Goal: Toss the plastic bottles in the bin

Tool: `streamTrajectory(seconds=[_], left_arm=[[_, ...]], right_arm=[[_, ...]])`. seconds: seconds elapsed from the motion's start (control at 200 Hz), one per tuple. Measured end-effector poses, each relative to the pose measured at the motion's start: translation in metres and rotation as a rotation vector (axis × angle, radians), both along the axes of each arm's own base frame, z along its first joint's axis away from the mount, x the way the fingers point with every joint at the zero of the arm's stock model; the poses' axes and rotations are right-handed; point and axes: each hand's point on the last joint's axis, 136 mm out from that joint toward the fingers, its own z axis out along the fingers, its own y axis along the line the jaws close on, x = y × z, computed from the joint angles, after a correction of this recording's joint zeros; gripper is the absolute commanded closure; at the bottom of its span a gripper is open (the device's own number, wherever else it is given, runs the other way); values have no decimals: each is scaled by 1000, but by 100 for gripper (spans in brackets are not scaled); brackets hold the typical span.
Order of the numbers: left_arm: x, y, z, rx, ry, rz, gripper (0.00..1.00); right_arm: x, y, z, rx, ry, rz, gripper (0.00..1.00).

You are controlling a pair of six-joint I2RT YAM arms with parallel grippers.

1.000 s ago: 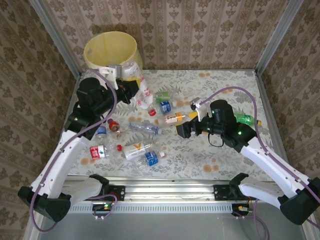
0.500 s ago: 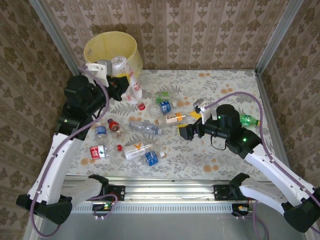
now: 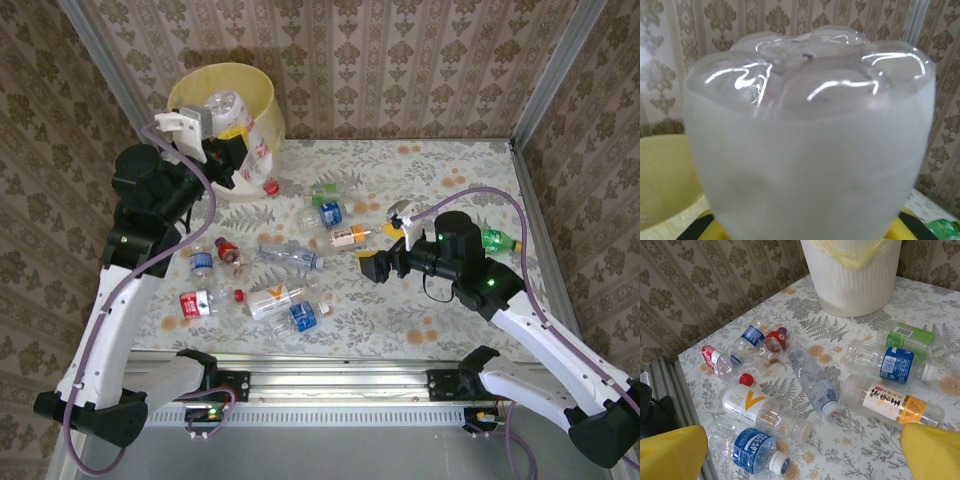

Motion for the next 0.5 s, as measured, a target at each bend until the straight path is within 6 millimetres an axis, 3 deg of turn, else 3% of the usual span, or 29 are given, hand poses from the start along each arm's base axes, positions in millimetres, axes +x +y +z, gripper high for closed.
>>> streamTrajectory(seconds=[0.5], left_arm=[[2,25,55,-4,-307,92,86]], right_arm=[[2,-3,1,-13,-20,-14,0]])
